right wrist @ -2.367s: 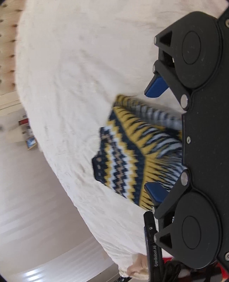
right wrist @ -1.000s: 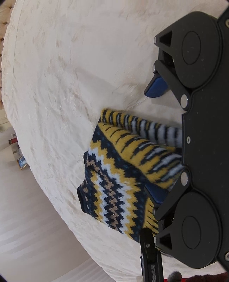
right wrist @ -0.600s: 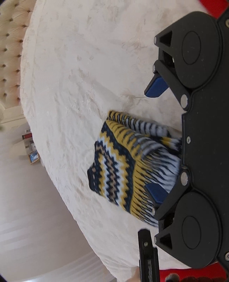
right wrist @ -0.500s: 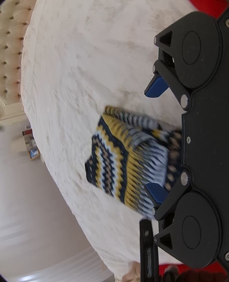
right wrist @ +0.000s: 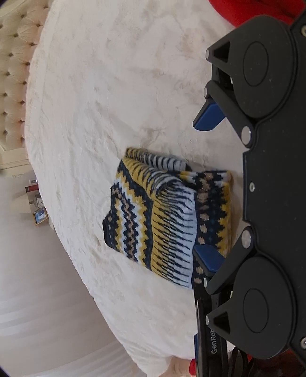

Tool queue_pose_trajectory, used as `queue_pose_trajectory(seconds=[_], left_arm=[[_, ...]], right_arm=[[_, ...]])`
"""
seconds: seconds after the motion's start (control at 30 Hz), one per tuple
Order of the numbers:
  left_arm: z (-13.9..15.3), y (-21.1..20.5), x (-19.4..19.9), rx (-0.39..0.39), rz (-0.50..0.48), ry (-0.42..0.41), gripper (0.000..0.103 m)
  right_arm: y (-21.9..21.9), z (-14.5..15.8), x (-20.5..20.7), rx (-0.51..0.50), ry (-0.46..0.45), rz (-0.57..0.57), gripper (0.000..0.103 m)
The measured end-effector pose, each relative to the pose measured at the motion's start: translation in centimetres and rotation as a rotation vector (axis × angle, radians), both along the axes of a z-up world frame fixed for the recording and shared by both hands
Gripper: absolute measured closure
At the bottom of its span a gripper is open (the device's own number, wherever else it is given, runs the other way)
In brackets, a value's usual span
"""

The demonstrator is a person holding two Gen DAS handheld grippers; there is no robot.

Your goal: Fold small clothes

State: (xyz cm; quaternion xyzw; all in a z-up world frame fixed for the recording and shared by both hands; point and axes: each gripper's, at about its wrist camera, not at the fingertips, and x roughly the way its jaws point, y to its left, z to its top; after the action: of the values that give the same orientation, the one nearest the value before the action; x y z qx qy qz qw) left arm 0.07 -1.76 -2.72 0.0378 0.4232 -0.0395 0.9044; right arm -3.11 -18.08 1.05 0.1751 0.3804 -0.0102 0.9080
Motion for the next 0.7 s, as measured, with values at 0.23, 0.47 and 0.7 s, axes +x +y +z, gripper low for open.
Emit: queue_pose_trajectory(seconds=[0.23, 0.47, 0.7], left_arm=[[-0.3, 0.2, -0.1, -0.007, 0.004, 0.022, 0.002], [-0.6, 0.0, 0.1, -0.009, -0.002, 0.041, 0.002], [-0.8, -0.2, 0.2, -0.008, -0.008, 0.054, 0.002]], right_arm=[[0.4, -0.5, 0.1, 0.000, 0.022, 0.003, 0.001], [0.1, -0.8, 0.4, 0.011, 0.041, -0.007, 0.001], [-0.1, -1.1, 0.6, 0.022, 0.053, -0.011, 0.001]])
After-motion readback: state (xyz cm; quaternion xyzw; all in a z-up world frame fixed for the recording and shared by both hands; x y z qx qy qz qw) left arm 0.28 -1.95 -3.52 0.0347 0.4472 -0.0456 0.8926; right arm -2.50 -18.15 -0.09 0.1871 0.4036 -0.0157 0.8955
